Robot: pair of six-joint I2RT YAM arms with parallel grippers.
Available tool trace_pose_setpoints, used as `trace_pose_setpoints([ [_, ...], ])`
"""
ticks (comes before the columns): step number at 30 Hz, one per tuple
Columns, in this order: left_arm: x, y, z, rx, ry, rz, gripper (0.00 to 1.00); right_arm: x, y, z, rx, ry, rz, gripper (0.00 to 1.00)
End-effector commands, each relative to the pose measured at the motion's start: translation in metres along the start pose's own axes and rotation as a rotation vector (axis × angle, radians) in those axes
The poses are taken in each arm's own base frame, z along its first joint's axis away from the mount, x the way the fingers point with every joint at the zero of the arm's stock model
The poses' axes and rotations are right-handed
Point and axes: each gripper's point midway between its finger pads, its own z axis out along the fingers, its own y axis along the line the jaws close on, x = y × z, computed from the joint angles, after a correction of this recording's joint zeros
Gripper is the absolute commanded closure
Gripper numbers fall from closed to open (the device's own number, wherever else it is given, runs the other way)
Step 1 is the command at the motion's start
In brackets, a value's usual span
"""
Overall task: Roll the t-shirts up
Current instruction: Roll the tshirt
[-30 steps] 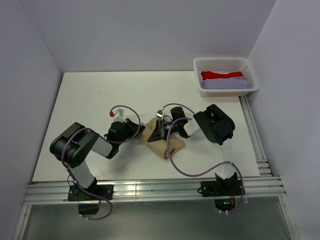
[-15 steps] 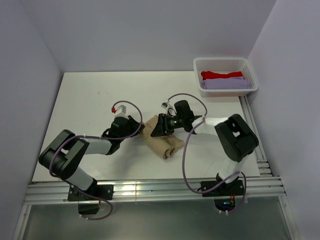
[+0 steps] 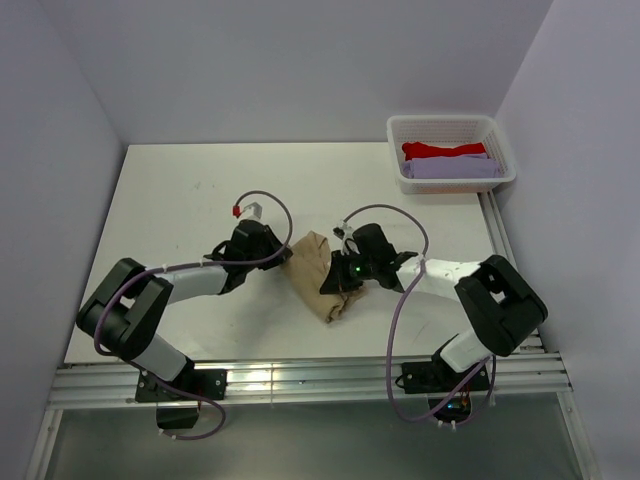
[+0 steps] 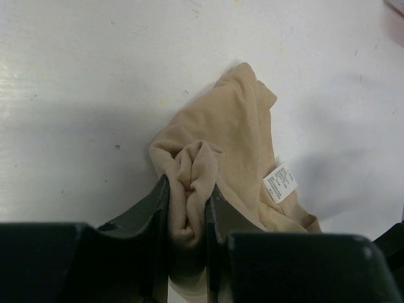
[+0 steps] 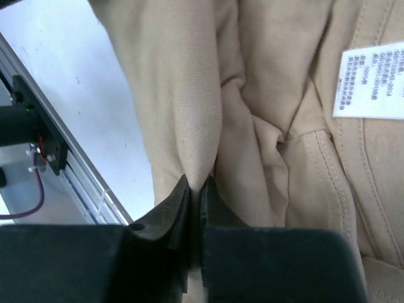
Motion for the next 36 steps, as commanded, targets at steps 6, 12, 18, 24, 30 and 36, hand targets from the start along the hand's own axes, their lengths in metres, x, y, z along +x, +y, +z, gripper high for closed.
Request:
trace_pose_setpoints([
  [6,-0.009,-0.006,0.004,-0.029,0.028,0.052,1.00,0.048,-0.033,0.003,0.106,0.059,0.041,1.00],
  [12,-0.009,-0.010,0.006,-0.041,0.061,0.070,1.00,0.055,-0.058,0.004,0.298,0.045,0.070,0.85],
  [18,-0.013,-0.015,0.005,-0.042,0.066,0.091,1.00,0.062,-0.053,0.002,0.331,0.008,0.036,0.63],
  [24,-0.010,-0.015,0.007,-0.029,0.072,0.100,1.00,0.050,-0.026,-0.017,0.247,-0.070,-0.001,0.53],
  [30,-0.013,-0.017,0.009,-0.024,0.070,0.113,1.00,0.063,-0.016,-0.027,0.214,-0.054,-0.008,0.57],
  [36,-0.011,-0.019,0.009,-0.016,0.085,0.120,1.00,0.078,-0.022,-0.025,0.244,-0.027,0.021,0.57],
])
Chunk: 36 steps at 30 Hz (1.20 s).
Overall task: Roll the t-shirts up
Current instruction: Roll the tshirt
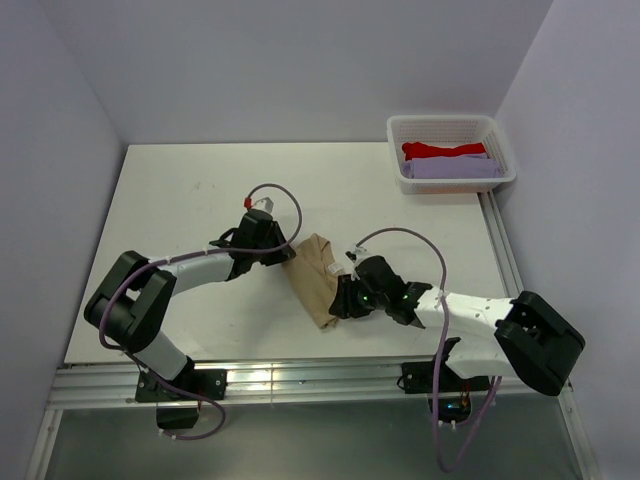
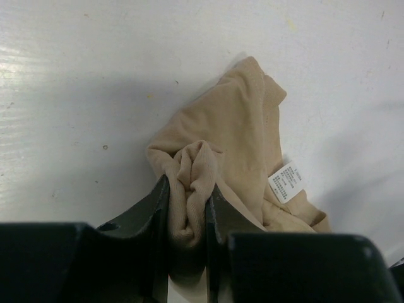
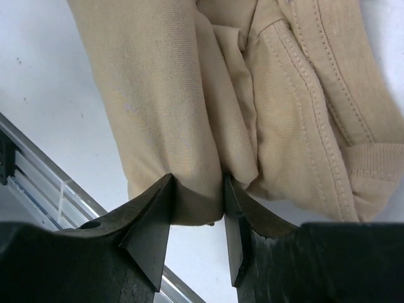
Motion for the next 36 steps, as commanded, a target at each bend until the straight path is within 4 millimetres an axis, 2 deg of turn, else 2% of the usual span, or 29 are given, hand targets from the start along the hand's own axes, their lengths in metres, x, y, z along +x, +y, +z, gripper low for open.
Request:
trace_pose_setpoints([
  [1,-0.020,-0.012,0.002,0.029,-0.046,0.026,1.00,0.027,-0.012,-0.002,0.069,0.082,0.008,0.57],
  [5,-0.020,-0.014,0.000,0.035,-0.042,0.035,1.00,0.022,-0.021,-0.009,0.209,0.073,-0.017,0.51],
  [6,-0.021,-0.016,0.000,0.042,-0.042,0.034,1.00,0.005,-0.017,-0.014,0.230,0.008,-0.034,0.41],
  [7,-0.022,-0.017,-0.001,0.045,-0.044,0.036,1.00,-0.002,-0.012,-0.019,0.231,-0.015,-0.043,0.33],
  [8,-0.021,-0.016,-0.001,0.045,-0.041,0.036,1.00,-0.011,-0.005,-0.025,0.238,-0.038,-0.068,0.28],
  [10,-0.020,-0.017,-0.001,0.052,-0.033,0.038,1.00,-0.033,0.002,-0.037,0.266,-0.118,-0.102,0.26],
  [12,-0.020,-0.019,-0.001,0.057,-0.028,0.038,1.00,-0.049,0.022,-0.048,0.257,-0.154,-0.164,0.25],
  [13,-0.019,-0.020,0.000,0.061,-0.023,0.037,1.00,-0.058,0.022,-0.050,0.293,-0.188,-0.185,0.25],
  [14,-0.018,-0.020,0.000,0.063,-0.018,0.037,1.00,-0.064,0.038,-0.054,0.276,-0.202,-0.237,0.25],
  [15,-0.018,-0.020,0.000,0.062,-0.015,0.037,1.00,-0.068,0.043,-0.056,0.286,-0.210,-0.260,0.25],
  [16,-0.015,-0.019,0.000,0.060,-0.003,0.037,1.00,-0.068,0.041,-0.052,0.334,-0.202,-0.294,0.24],
  [17,-0.014,-0.019,0.001,0.058,0.004,0.035,1.00,-0.077,0.052,-0.053,0.335,-0.217,-0.330,0.14],
  [18,-0.015,-0.020,0.000,0.059,0.005,0.035,1.00,-0.072,0.062,-0.049,0.336,-0.205,-0.377,0.04],
  [19,-0.015,-0.021,0.000,0.062,0.006,0.036,1.00,-0.072,0.065,-0.046,0.355,-0.198,-0.404,0.04],
  [20,-0.012,-0.022,-0.001,0.064,0.019,0.036,1.00,-0.080,0.072,-0.047,0.386,-0.222,-0.434,0.04],
  [21,-0.013,-0.022,-0.001,0.064,0.022,0.033,1.00,-0.071,0.073,-0.034,0.418,-0.188,-0.482,0.04],
  [23,-0.010,-0.023,-0.001,0.067,0.037,0.030,1.00,-0.077,0.080,-0.028,0.466,-0.209,-0.521,0.04],
  [25,-0.009,-0.024,-0.001,0.067,0.048,0.025,1.00,-0.070,0.081,-0.011,0.516,-0.186,-0.569,0.05],
  [26,-0.008,-0.024,0.000,0.067,0.052,0.023,1.00,-0.074,0.088,-0.008,0.526,-0.195,-0.575,0.06],
  [27,-0.007,-0.024,0.000,0.068,0.059,0.021,1.00,-0.079,0.087,-0.007,0.575,-0.217,-0.593,0.07],
  [28,-0.007,-0.024,-0.001,0.070,0.063,0.020,1.00,-0.069,0.083,0.006,0.618,-0.192,-0.632,0.08],
  [29,-0.006,-0.024,-0.001,0.070,0.068,0.016,1.00,-0.074,0.089,0.006,0.644,-0.206,-0.639,0.08],
  [31,-0.005,-0.025,-0.001,0.070,0.074,0.017,1.00,-0.072,0.082,0.017,0.732,-0.212,-0.688,0.09],
  [36,-0.006,-0.028,-0.002,0.078,0.076,0.011,1.00,-0.068,0.082,0.033,0.795,-0.211,-0.730,0.09],
])
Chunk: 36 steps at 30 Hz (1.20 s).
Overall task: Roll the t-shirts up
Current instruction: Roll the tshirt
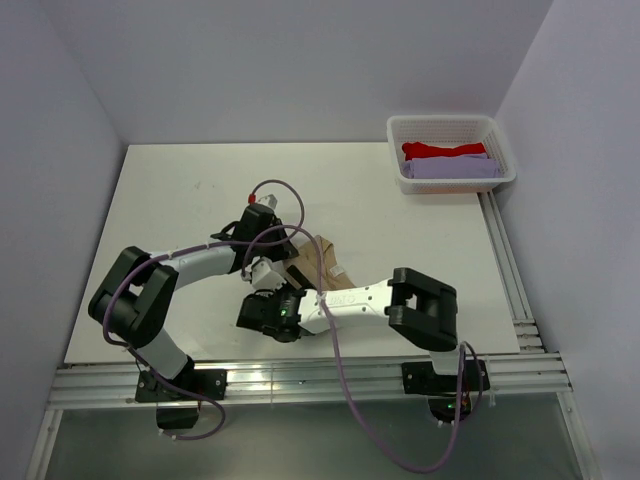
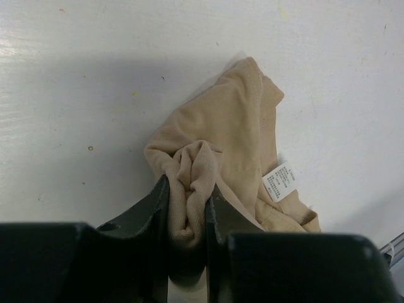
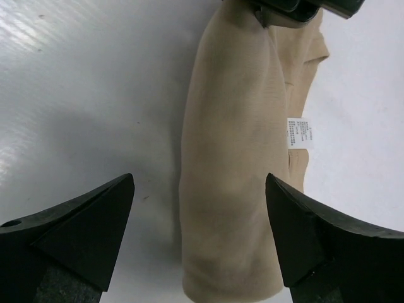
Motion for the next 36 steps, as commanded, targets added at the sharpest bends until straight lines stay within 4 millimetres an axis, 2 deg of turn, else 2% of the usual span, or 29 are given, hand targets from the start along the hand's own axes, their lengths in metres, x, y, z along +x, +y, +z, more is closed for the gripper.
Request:
trace_pose_setpoints([
  [1,-0.008,-0.017,-0.003,0.050,0.001,0.002,1.00,-0.013,-0.013,0.001,0.120,-0.046,-0.011,0.09],
  [7,-0.002,-0.015,-0.005,0.035,0.030,-0.026,1.00,-0.005,-0.018,0.013,0.246,-0.051,-0.041,0.11],
  [9,-0.002,-0.016,-0.006,0.034,0.033,-0.033,1.00,-0.002,-0.021,0.019,0.306,-0.053,-0.059,0.14],
  [17,0.001,-0.016,-0.008,0.033,0.052,-0.064,1.00,0.003,-0.019,0.032,0.368,-0.039,-0.088,0.26],
  [26,0.003,-0.013,-0.009,0.024,0.062,-0.062,1.00,0.018,-0.031,0.048,0.441,0.000,-0.141,0.39],
  [28,0.003,-0.012,-0.009,0.024,0.064,-0.062,1.00,0.021,-0.033,0.050,0.447,0.008,-0.146,0.48],
  [31,0.003,-0.012,-0.010,0.023,0.061,-0.059,0.98,0.024,-0.032,0.052,0.417,0.027,-0.117,1.00],
  [33,-0.001,-0.011,-0.012,0.023,0.047,-0.060,0.94,0.022,-0.034,0.047,0.371,0.034,-0.103,1.00],
  [35,-0.003,-0.008,-0.013,0.017,0.034,-0.066,0.81,0.021,-0.021,0.047,0.273,0.040,-0.048,1.00],
  [36,-0.004,-0.010,-0.016,0.027,0.027,-0.067,0.75,0.019,-0.024,0.041,0.240,0.035,-0.034,1.00],
])
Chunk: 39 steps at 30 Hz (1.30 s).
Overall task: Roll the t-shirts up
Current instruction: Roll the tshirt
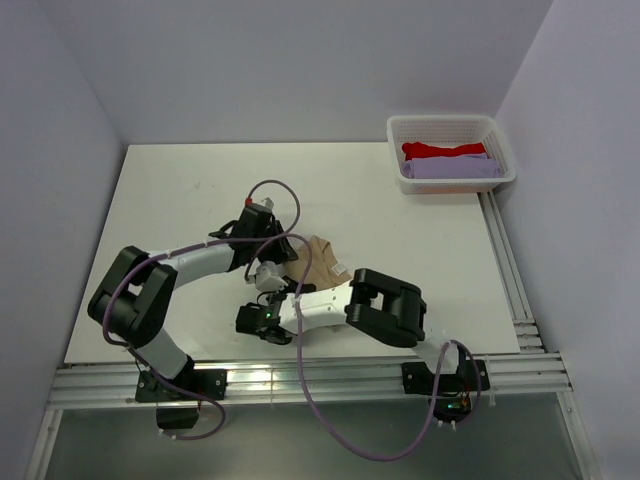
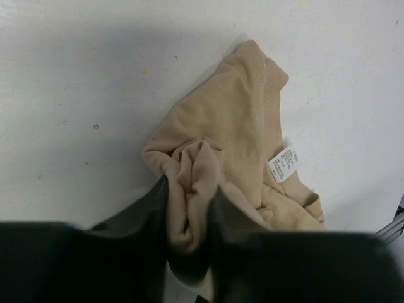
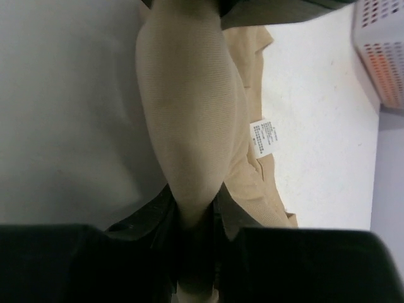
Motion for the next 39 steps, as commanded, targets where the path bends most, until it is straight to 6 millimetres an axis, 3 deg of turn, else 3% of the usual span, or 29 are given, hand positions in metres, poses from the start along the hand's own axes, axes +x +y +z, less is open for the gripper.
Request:
trace_pose_setpoints([
  [1,-0.010,-0.015,-0.014,0.051,-0.030,0.006,0.63,-0.008,-0.001,-0.004,-0.155,0.040,0.099,1.00],
  [6,-0.022,-0.012,-0.026,0.070,-0.072,-0.007,0.46,-0.012,0.009,-0.021,-0.362,0.065,0.200,1.00],
  [9,-0.031,-0.011,-0.037,0.088,-0.107,-0.009,0.28,0.001,0.017,-0.022,-0.461,0.097,0.238,1.00],
  [11,-0.039,-0.009,-0.048,0.099,-0.144,-0.015,0.20,-0.008,0.014,-0.024,-0.512,0.088,0.295,1.00],
  [12,-0.039,-0.006,-0.050,0.102,-0.146,-0.018,0.15,0.000,0.020,-0.027,-0.563,0.111,0.291,1.00],
  [17,-0.051,-0.001,-0.071,0.127,-0.210,-0.013,0.11,-0.008,0.015,-0.029,-0.745,0.129,0.448,1.00],
  [18,-0.047,0.002,-0.071,0.122,-0.207,-0.015,0.11,0.003,0.014,-0.027,-0.767,0.154,0.469,1.00],
  [19,-0.052,-0.002,-0.073,0.147,-0.232,-0.005,0.11,-0.004,0.017,-0.033,-0.844,0.149,0.511,1.00],
  [20,-0.052,-0.004,-0.075,0.159,-0.241,-0.005,0.11,-0.009,0.007,-0.027,-0.861,0.144,0.567,1.00],
  [23,-0.047,-0.002,-0.074,0.191,-0.256,-0.003,0.11,-0.005,0.007,-0.034,-1.001,0.162,0.654,1.00],
  [24,-0.041,0.001,-0.072,0.197,-0.249,-0.002,0.11,-0.001,0.005,-0.027,-1.040,0.180,0.703,1.00],
  [26,-0.040,-0.006,-0.074,0.251,-0.264,0.008,0.10,0.001,0.006,-0.034,-1.163,0.217,0.741,1.00],
  [27,-0.033,-0.001,-0.071,0.251,-0.255,0.008,0.10,0.004,0.001,-0.023,-1.172,0.228,0.782,1.00],
  [29,-0.034,-0.004,-0.073,0.280,-0.279,0.022,0.09,0.005,-0.001,-0.025,-1.253,0.259,0.804,1.00],
  [39,-0.020,-0.001,-0.057,0.355,-0.297,0.070,0.01,0.029,0.003,-0.002,-1.381,0.394,0.867,1.00],
])
